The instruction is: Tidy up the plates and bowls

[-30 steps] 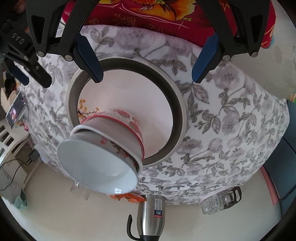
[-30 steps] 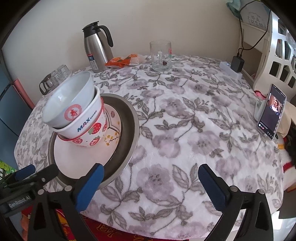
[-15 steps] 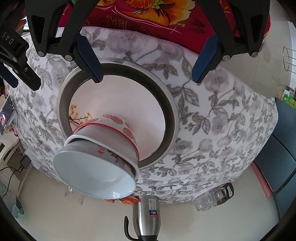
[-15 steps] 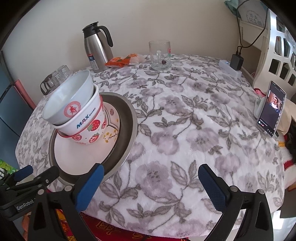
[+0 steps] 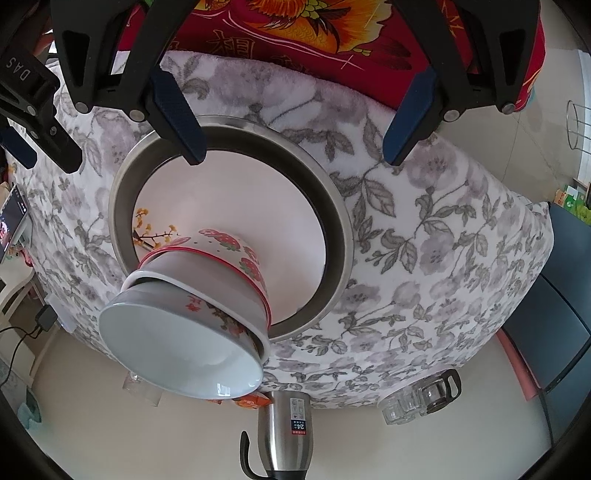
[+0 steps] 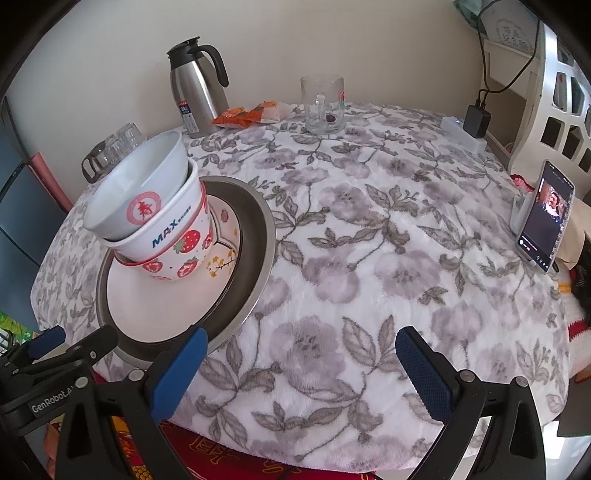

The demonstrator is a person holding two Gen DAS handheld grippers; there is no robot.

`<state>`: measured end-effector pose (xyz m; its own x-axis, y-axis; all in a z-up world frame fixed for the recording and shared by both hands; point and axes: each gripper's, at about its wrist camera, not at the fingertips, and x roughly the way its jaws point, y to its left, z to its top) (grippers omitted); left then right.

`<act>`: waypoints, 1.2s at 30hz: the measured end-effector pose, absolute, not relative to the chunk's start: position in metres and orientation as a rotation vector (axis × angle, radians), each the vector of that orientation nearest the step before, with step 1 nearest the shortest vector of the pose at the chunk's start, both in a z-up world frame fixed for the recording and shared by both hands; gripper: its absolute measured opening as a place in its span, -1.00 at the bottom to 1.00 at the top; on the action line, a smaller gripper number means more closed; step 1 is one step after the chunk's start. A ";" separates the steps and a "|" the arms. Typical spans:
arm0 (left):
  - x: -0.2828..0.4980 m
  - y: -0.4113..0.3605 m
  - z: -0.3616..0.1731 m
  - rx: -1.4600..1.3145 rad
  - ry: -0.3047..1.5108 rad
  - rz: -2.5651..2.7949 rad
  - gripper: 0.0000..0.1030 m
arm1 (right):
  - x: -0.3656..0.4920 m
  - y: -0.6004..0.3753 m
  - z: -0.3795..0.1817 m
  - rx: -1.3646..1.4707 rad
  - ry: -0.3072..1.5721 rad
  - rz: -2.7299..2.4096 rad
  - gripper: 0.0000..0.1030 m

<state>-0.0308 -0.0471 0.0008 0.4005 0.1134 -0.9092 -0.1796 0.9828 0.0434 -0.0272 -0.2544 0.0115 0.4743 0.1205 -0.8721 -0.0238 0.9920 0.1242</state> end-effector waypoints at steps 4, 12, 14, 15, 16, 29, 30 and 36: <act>-0.031 -0.047 0.000 -0.063 1.148 0.190 0.87 | -0.027 -0.254 0.010 0.099 1.080 0.090 1.00; -0.031 -0.046 -0.003 -0.067 1.170 0.200 0.87 | -0.027 -0.255 0.009 0.100 1.086 0.093 1.00; -0.031 -0.046 -0.004 -0.067 1.177 0.200 0.87 | -0.026 -0.255 0.009 0.101 1.086 0.093 1.00; -0.031 -0.046 -0.004 -0.067 1.179 0.200 0.87 | -0.026 -0.255 0.009 0.100 1.086 0.093 1.00; -0.031 -0.046 -0.005 -0.066 1.179 0.201 0.87 | -0.026 -0.255 0.009 0.099 1.088 0.093 1.00; -0.031 -0.044 -0.005 -0.076 1.186 0.211 0.87 | -0.027 -0.255 0.007 0.099 1.093 0.091 1.00; -0.031 -0.044 -0.005 -0.075 1.183 0.214 0.87 | -0.027 -0.255 0.007 0.099 1.093 0.092 1.00; -0.031 -0.043 -0.005 -0.077 1.177 0.213 0.87 | -0.027 -0.255 0.006 0.095 1.095 0.094 1.00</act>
